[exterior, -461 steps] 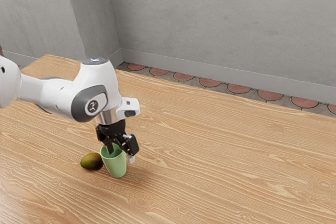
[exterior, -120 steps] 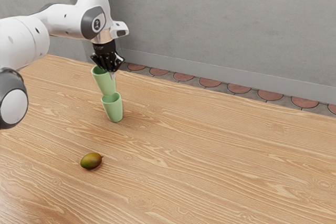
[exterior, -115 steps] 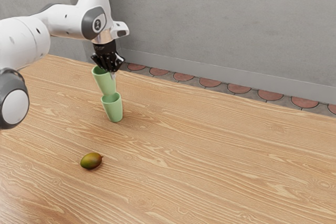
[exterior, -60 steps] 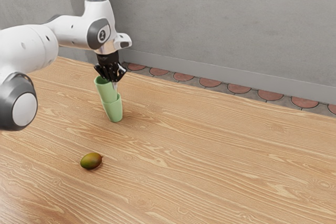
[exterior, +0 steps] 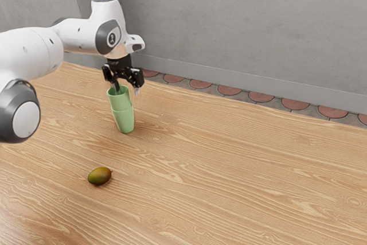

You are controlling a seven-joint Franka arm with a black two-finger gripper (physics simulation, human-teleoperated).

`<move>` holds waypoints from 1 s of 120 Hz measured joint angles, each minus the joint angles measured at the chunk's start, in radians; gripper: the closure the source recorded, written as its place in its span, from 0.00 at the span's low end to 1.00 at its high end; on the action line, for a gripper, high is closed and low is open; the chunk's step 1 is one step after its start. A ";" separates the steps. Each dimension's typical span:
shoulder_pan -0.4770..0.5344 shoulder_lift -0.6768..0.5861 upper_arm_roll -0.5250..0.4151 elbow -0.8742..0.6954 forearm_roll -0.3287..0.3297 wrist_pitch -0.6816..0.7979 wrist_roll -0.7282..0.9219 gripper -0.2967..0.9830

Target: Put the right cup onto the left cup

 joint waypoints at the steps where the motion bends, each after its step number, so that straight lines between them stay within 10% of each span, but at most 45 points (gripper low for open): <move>1: 0.000 -0.003 0.000 -0.002 0.000 0.000 0.000 0.32; 73: -0.001 -0.435 -0.115 -0.296 0.020 -0.132 0.009 0.24; 120: 0.000 -0.497 -0.126 -0.289 0.032 -0.209 0.016 0.23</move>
